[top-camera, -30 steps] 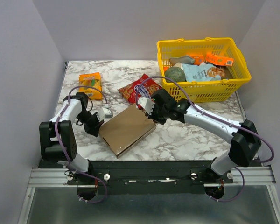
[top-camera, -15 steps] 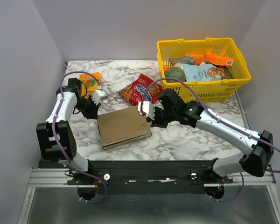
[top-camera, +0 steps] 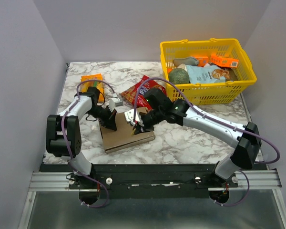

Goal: Unpack the express box

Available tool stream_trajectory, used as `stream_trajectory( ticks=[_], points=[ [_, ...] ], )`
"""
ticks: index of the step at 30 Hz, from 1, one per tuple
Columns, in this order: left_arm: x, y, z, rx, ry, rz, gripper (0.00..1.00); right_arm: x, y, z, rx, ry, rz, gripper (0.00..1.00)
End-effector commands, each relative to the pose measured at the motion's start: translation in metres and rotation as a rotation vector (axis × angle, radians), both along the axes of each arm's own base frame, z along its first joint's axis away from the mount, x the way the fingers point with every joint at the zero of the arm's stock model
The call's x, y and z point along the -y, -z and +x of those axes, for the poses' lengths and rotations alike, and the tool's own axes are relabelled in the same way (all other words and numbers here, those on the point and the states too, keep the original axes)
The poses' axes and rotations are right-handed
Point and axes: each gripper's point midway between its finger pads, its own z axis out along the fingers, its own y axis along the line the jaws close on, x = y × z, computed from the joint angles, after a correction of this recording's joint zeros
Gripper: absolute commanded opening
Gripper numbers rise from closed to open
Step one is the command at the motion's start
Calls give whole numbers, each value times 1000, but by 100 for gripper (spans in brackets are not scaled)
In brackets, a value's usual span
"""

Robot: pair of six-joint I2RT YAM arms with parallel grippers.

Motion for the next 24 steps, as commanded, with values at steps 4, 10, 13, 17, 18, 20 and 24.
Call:
stream_trajectory(
  ticks=[4, 10, 13, 17, 18, 20, 24],
  points=[
    [-7, 32, 1, -30, -61, 55, 1, -30, 1, -36, -12, -147, 40, 1],
    [-4, 33, 6, -25, -86, 39, 1, -42, 29, -39, 14, -119, 26, 0],
    [-3, 31, 8, -16, -87, 32, 0, -47, 34, -31, 31, -82, 14, 0],
    [-3, 32, 8, -19, -87, 32, 0, -50, 48, -20, 80, -49, -22, 0],
    [-2, 32, 8, -19, -87, 30, 0, -51, 48, -18, 84, -41, -25, 0],
    [-2, 33, 7, -20, -84, 30, 0, -50, 50, -18, 83, -40, -34, 0],
    [-3, 34, 8, -19, -82, 35, 0, -50, 54, -19, 64, -43, -49, 0]
  ],
)
